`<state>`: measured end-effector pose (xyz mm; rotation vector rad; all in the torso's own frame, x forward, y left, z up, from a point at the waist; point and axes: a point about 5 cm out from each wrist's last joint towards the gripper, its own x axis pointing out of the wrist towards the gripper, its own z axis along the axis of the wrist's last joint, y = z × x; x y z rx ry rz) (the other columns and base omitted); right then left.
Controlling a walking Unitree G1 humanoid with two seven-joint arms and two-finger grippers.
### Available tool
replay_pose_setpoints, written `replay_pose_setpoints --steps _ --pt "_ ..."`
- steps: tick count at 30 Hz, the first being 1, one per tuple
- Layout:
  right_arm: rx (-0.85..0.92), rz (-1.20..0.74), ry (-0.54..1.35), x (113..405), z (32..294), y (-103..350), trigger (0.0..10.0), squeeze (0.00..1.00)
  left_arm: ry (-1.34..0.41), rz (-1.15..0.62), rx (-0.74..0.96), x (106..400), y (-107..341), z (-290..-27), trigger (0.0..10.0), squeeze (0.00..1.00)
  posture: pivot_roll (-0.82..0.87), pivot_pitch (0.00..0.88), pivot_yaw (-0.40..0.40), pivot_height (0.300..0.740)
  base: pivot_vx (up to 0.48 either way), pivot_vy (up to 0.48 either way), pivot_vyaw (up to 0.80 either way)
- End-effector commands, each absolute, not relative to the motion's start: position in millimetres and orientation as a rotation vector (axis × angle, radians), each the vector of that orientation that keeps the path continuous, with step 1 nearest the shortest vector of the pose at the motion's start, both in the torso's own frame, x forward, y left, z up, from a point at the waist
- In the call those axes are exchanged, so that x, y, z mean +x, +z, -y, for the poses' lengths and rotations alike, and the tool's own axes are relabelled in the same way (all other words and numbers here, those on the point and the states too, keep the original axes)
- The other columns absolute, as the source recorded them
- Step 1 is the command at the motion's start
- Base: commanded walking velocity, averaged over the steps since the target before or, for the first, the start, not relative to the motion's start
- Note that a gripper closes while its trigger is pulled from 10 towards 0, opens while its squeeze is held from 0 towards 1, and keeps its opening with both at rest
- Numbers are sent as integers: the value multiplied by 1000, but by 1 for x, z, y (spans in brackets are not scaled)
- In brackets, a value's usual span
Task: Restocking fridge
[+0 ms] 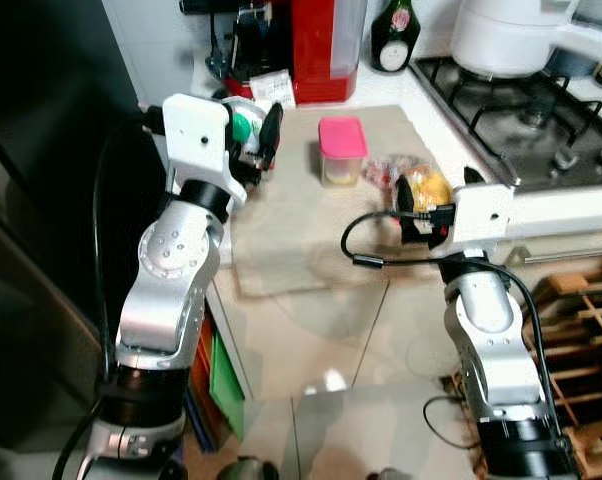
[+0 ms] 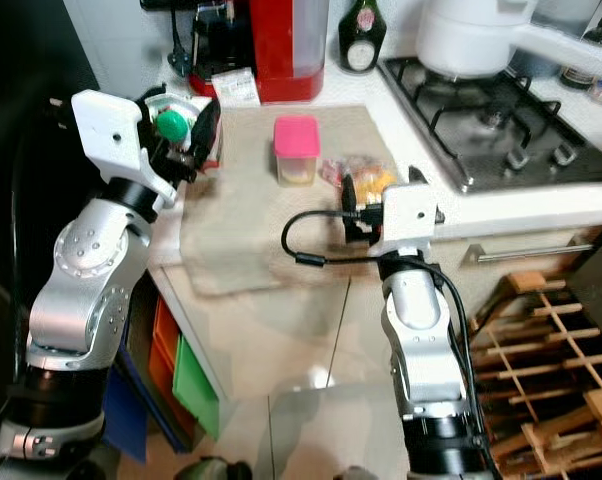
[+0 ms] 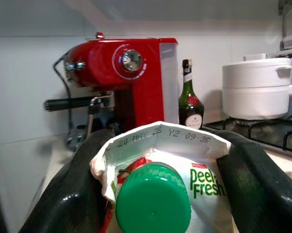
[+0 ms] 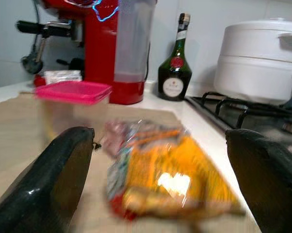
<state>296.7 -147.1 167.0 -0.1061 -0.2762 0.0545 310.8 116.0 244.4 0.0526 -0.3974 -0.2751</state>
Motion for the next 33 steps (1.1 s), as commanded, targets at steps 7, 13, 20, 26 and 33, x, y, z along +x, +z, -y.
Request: replay_pose_setpoints --steps 7,13,20,26,33 --pt "-90 272 58 296 144 164 10000 0 -294 388 63 308 241 -115 10000 0 -66 0 74 740 -268 0 0" --pt "-98 269 61 295 146 164 10000 0 -293 387 64 308 241 -114 10000 0 -70 0 70 740 -251 0 0" --pt "-101 268 61 295 146 163 10000 0 -297 386 61 307 240 -112 10000 0 -71 0 71 740 -246 0 0" --pt "-103 263 59 295 147 162 10000 0 -295 383 53 307 240 -111 10000 0 -75 0 67 740 -242 0 0" --pt "-109 261 63 296 147 162 10000 0 -306 397 60 305 240 -106 10000 0 -77 0 59 740 -106 0 0"
